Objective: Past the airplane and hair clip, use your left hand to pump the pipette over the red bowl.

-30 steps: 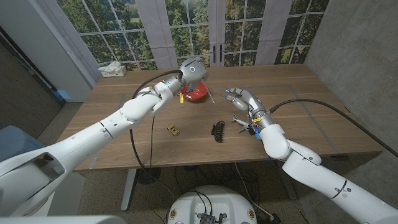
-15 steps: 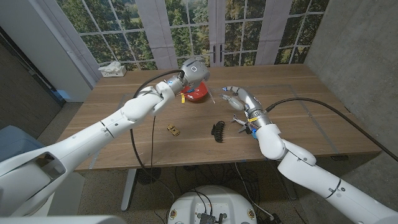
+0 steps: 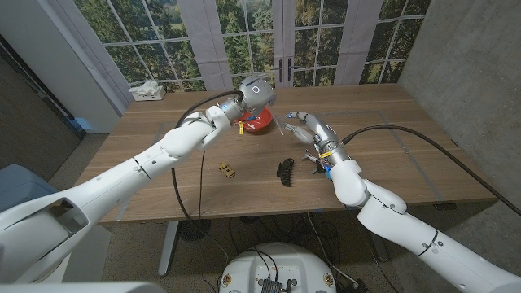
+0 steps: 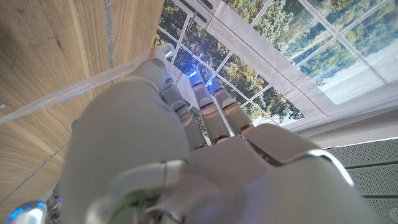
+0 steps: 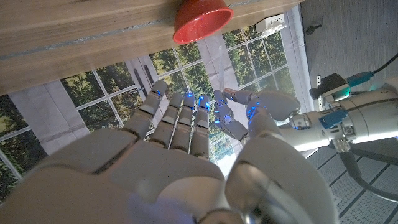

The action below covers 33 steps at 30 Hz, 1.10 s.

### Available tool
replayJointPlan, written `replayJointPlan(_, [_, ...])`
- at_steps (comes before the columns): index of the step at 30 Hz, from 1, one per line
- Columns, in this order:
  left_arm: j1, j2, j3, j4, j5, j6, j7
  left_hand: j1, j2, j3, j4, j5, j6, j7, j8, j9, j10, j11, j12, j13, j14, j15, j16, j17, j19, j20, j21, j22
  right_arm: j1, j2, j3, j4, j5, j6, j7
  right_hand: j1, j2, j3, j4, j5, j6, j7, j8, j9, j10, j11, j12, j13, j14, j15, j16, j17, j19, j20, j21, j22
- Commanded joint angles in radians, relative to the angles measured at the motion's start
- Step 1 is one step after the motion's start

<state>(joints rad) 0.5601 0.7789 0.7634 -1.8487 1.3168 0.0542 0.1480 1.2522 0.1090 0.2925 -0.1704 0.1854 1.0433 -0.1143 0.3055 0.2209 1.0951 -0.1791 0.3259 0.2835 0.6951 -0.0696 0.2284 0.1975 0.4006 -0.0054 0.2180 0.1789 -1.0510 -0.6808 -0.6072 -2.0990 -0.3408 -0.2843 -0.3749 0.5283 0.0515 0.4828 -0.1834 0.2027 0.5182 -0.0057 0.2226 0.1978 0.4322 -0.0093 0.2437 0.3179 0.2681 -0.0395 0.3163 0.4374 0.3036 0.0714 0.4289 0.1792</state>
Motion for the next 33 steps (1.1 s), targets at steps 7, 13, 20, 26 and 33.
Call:
replayJointPlan(7, [-0.016,-0.010,0.010,0.017,0.001,-0.012,-0.002,0.009,0.001,-0.003,0.000,0.011,0.005,-0.007,0.002,0.004,0.051,-0.036,0.005,0.029,0.008,-0.171,-0.007,0.003,0.007,-0.005,-0.001,0.006,0.071,0.043,-0.044,0.055,-0.041,0.002,0.026,0.029,-0.002,-0.002,0.002,-0.002,0.010,-0.004,0.009,0.003,0.003,-0.012,-0.002,0.002,0.006,-0.015,0.003,0.002,0.006,0.001,-0.002,0.006])
replayJointPlan(13, [-0.021,-0.016,0.015,0.022,0.003,-0.011,-0.006,0.009,0.001,-0.004,0.000,0.011,0.006,-0.008,0.002,0.004,0.051,-0.036,0.004,0.029,0.008,-0.171,-0.008,0.003,0.007,-0.004,-0.001,0.006,0.094,0.054,-0.053,0.075,-0.041,0.013,0.039,0.036,-0.003,-0.003,0.004,-0.003,0.013,-0.005,0.009,0.004,0.005,-0.013,-0.002,0.002,0.007,-0.017,0.004,0.002,0.006,0.000,-0.003,0.006])
replayJointPlan(20, [-0.027,-0.020,0.021,0.027,0.004,-0.011,-0.013,0.009,0.001,-0.004,0.001,0.011,0.006,-0.006,0.002,0.004,0.050,-0.036,0.002,0.029,0.009,-0.171,-0.008,0.003,0.007,-0.004,-0.001,0.006,0.105,0.054,-0.057,0.083,-0.034,0.022,0.056,0.042,-0.004,-0.005,0.006,-0.005,0.022,-0.006,0.012,0.004,0.012,-0.013,0.000,0.003,0.007,-0.017,0.004,0.002,0.007,0.001,-0.004,0.006])
replayJointPlan(26, [-0.033,-0.025,0.026,0.031,0.005,-0.012,-0.013,0.009,0.002,-0.005,0.001,0.011,0.006,-0.006,0.002,0.004,0.049,-0.036,0.001,0.030,0.010,-0.171,-0.008,0.003,0.007,-0.005,-0.001,0.006,0.111,0.052,-0.060,0.087,-0.036,0.027,0.064,0.046,-0.004,-0.007,0.009,-0.006,0.035,-0.006,0.016,0.004,0.011,-0.015,-0.001,0.003,0.005,-0.015,0.003,0.002,0.007,0.002,-0.006,0.007])
replayJointPlan(33, [-0.041,-0.030,0.031,0.037,0.005,-0.015,-0.009,0.009,0.002,-0.005,0.001,0.011,0.006,-0.006,0.002,0.004,0.051,-0.037,0.001,0.031,0.010,-0.171,-0.008,0.003,0.008,-0.004,-0.001,0.006,0.124,0.055,-0.069,0.091,-0.040,0.018,0.084,0.048,-0.005,-0.010,0.011,-0.008,0.040,-0.004,0.017,0.005,0.012,-0.015,0.000,0.004,0.005,-0.012,0.004,0.002,0.007,0.003,-0.007,0.007])
